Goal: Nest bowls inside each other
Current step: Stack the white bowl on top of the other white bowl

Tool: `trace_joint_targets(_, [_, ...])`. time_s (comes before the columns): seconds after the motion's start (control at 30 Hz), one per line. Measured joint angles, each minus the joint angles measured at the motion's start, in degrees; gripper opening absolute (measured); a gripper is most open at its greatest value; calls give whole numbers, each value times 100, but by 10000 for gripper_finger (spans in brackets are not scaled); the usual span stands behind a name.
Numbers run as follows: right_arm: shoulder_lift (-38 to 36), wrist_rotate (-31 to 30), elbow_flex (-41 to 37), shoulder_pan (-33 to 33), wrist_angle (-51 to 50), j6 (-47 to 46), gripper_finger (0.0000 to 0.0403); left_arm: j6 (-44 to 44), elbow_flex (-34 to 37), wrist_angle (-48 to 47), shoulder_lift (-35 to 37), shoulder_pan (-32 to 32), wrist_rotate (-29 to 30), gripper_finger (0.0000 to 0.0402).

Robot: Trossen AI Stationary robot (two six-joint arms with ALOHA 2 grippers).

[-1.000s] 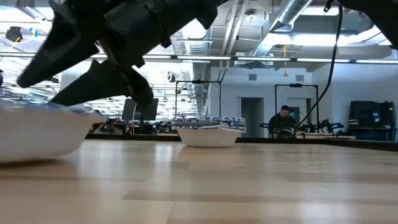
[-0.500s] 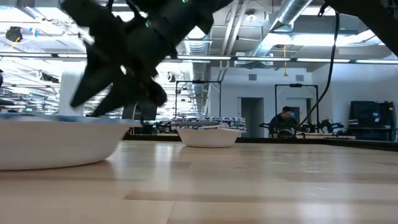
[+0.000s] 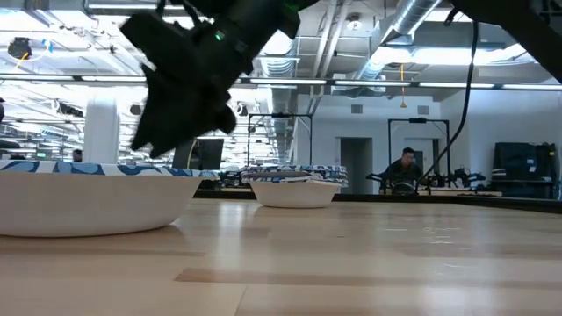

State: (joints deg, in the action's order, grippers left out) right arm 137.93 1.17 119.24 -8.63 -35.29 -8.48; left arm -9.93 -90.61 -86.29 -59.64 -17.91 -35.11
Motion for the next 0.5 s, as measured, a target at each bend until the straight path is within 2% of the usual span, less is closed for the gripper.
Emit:
trace_joint_targets(0.3, [4, 27, -2, 249, -318, 144, 187, -10, 0, 1, 0, -1, 59, 126])
trace_joint_targets(0.5, [6, 209, -4, 187, -422, 148, 187, -22, 0, 0, 0, -2, 162, 126])
